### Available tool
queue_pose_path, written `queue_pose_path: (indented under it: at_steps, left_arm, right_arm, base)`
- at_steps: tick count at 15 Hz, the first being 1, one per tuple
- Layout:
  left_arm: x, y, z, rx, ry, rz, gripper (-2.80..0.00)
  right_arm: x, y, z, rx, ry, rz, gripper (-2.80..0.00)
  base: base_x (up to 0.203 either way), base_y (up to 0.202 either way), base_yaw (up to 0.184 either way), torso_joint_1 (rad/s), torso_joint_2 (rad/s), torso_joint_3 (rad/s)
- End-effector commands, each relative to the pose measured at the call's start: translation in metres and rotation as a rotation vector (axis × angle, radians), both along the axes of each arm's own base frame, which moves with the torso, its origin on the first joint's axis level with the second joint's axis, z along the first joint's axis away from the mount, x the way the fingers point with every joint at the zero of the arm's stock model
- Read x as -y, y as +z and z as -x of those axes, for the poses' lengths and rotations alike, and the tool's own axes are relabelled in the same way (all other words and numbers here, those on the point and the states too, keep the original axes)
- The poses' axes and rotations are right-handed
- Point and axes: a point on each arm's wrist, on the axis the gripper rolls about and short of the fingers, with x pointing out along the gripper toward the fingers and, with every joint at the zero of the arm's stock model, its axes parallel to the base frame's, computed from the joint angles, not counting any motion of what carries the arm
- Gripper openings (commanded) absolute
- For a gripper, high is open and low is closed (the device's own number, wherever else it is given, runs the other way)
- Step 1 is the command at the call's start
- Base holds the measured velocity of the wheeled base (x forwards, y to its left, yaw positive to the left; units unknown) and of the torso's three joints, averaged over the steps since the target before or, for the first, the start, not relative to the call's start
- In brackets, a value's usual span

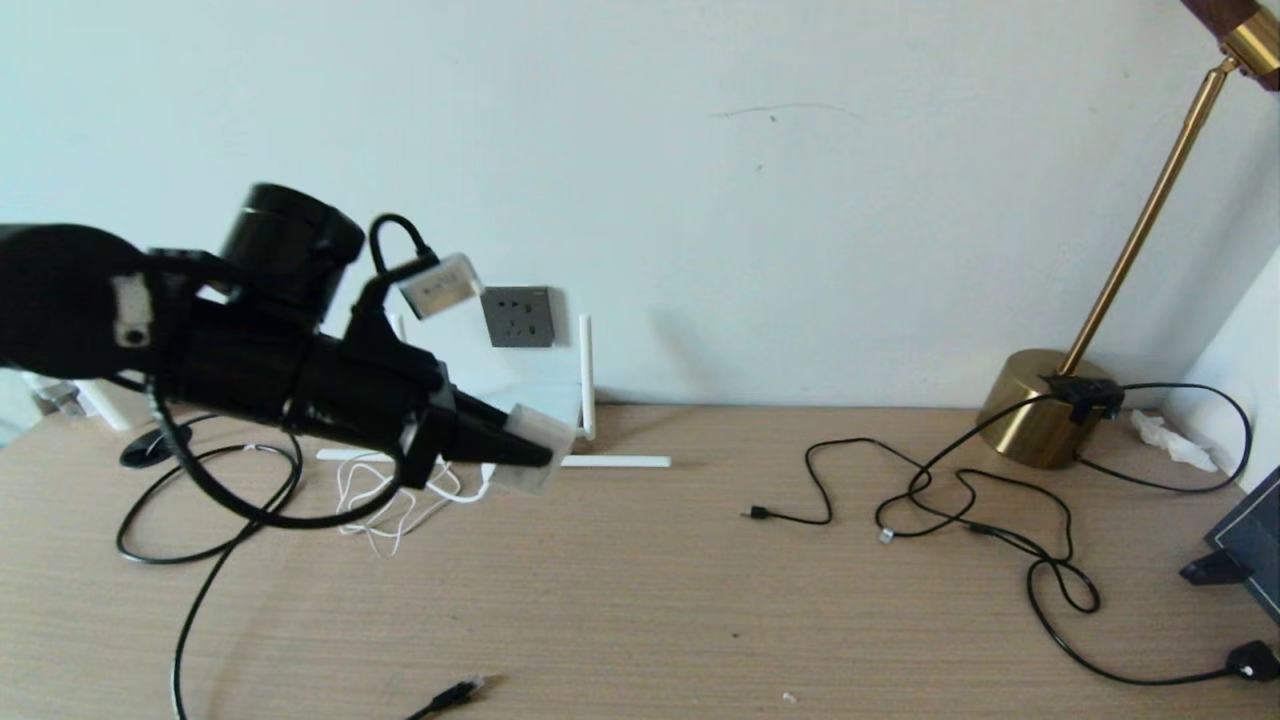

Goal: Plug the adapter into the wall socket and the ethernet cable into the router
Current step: Align plug and socket

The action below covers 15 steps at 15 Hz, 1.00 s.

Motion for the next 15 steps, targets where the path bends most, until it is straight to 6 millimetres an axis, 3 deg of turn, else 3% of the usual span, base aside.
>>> queue_pose_path:
  at_steps: [1,4,7,10,15]
  left_arm:
    - [-0.014,0.04,0.032,-0.046,0.085,0.144,-2.8]
    - [-0.025,0.054,0.059,-0.255,0.204,0.303,-2.8]
    - [-0.026,0.011,0.061,-0.31,0.275,0.318,-2.8]
    - [-0.012,-0.036,0.05,-0.018,0.407,0.361,-2.8]
    - [0.043,-0.1,0.024,0.293,0.677,0.343,-2.8]
  right_arm:
    - [0.0,0.0,0.0,0.0,0.0,0.0,-2.8]
    - [0.0,0.0,0.0,0.0,0.0,0.0,-2.8]
    - [0.0,0.0,0.0,-0.001,0.0,0.0,-2.8]
    - [0.0,0.0,0.0,-0.001,0.0,0.0,-2.8]
    - [0.0,0.0,0.0,0.0,0.0,0.0,-2.8]
  base:
    - [0.0,0.0,0.0,0.0,0.0,0.0]
    - [0.0,0.0,0.0,0.0,0.0,0.0]
    - [0.0,0.0,0.0,0.0,0.0,0.0]
    - [0.0,0.0,0.0,0.0,0.0,0.0]
    - [0.0,0.0,0.0,0.0,0.0,0.0]
